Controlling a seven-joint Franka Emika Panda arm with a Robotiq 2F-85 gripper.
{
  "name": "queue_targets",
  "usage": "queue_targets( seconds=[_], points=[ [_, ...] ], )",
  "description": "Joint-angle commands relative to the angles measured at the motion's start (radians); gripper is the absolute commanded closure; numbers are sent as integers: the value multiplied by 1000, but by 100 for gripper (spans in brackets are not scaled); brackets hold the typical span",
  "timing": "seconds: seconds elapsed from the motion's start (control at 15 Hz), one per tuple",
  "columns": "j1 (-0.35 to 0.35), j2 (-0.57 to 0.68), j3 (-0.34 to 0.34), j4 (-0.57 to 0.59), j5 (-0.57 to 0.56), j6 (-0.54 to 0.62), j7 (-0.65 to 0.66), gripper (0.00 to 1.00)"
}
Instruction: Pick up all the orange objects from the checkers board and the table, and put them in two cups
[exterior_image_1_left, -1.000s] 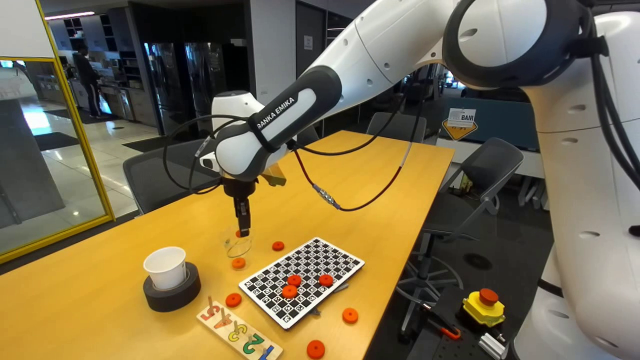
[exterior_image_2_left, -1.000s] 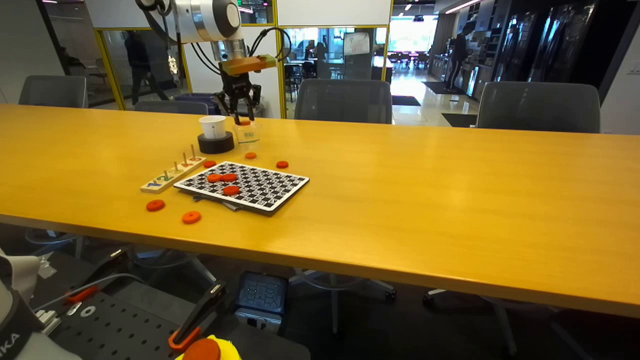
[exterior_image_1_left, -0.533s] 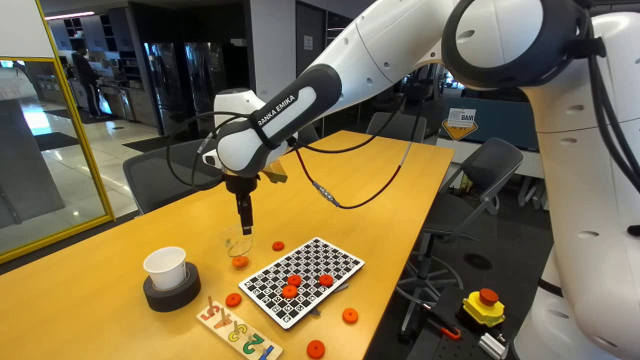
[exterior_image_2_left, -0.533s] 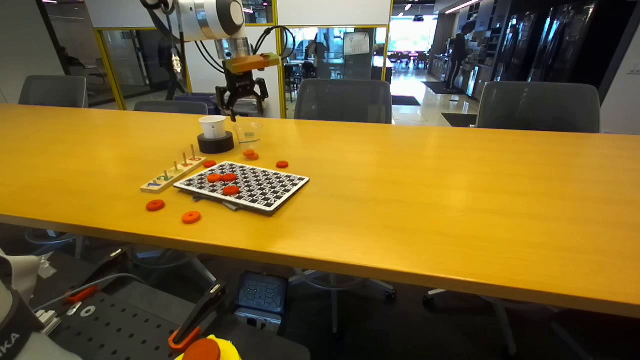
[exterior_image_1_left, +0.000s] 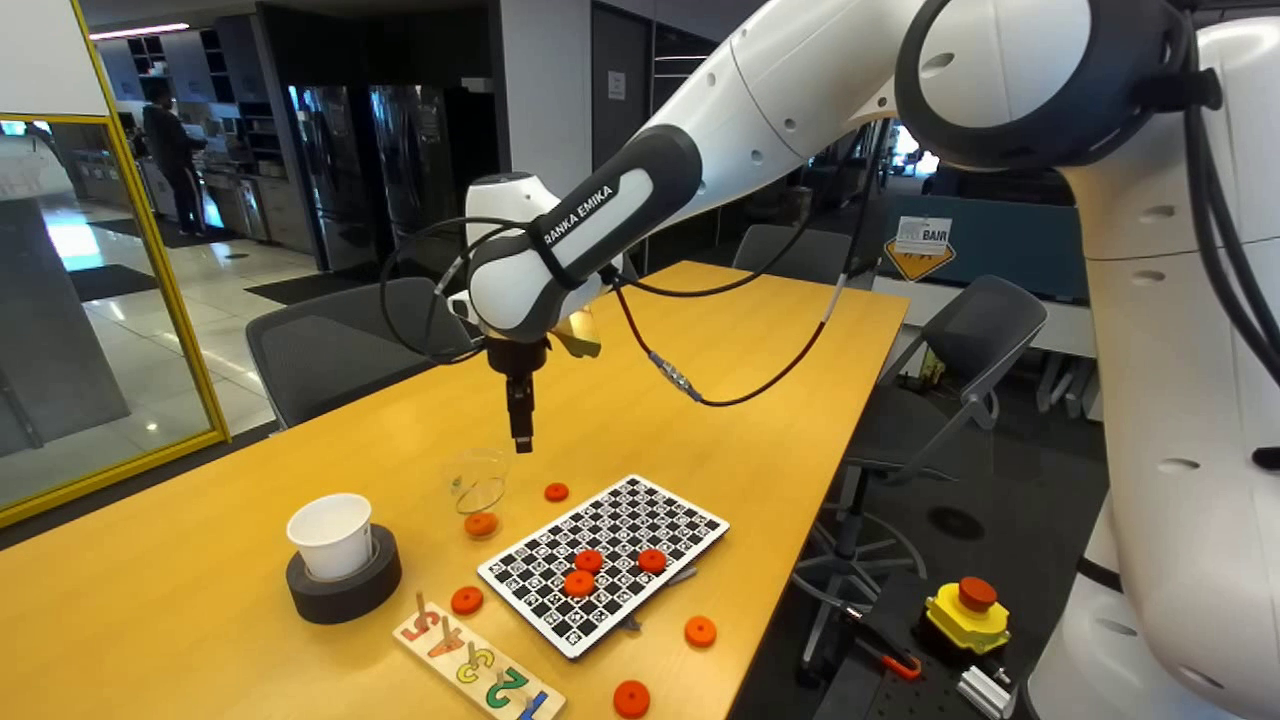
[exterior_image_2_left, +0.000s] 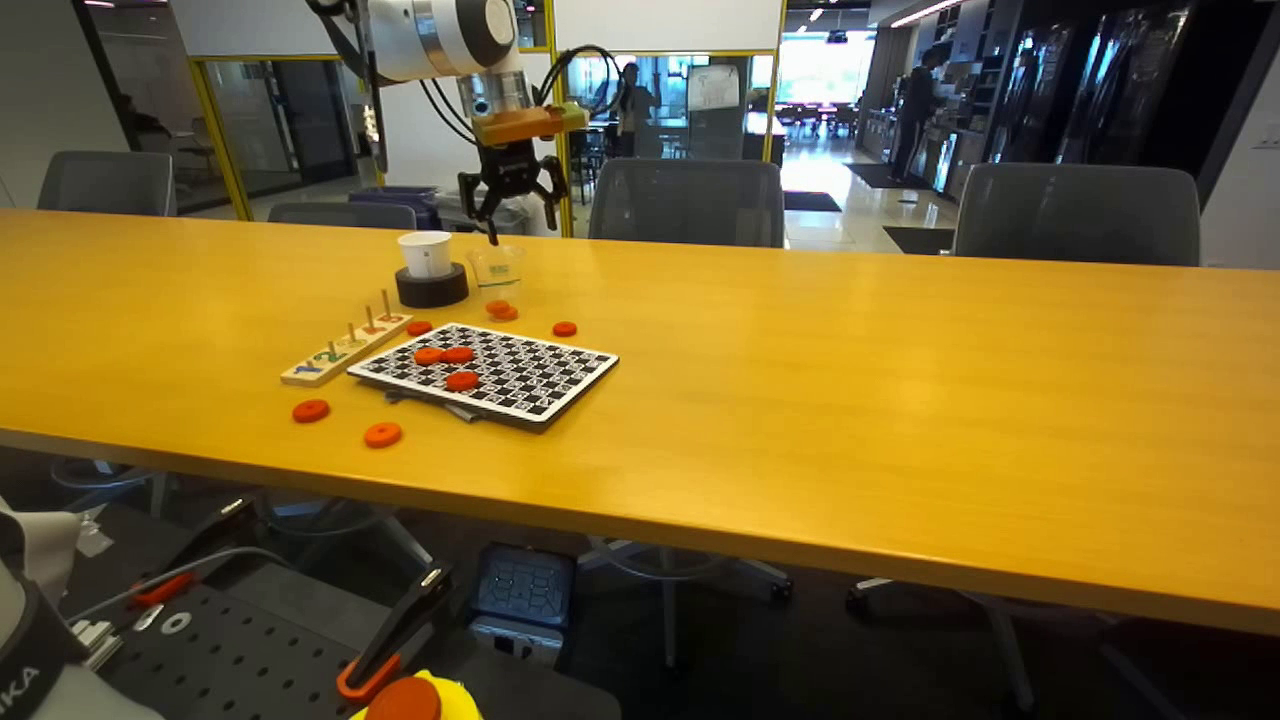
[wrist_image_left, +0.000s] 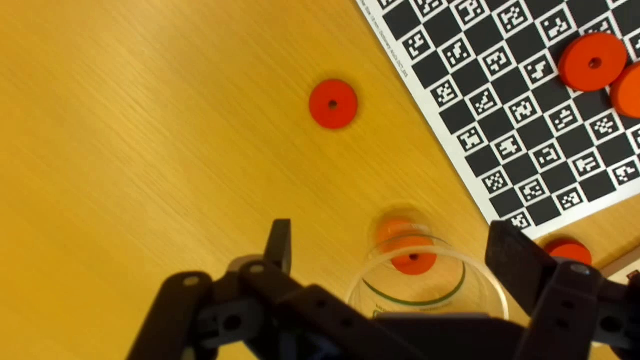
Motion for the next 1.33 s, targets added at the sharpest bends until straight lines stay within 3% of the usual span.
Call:
queue_targets(
  seconds=[0.0, 0.8, 1.27],
  points=[
    [-37, 10, 0, -21, 22, 19, 6, 0],
    [-82, 197, 16, 10, 53, 162, 80, 0],
    [-105, 234, 21, 13, 71, 200, 97, 0]
  ],
)
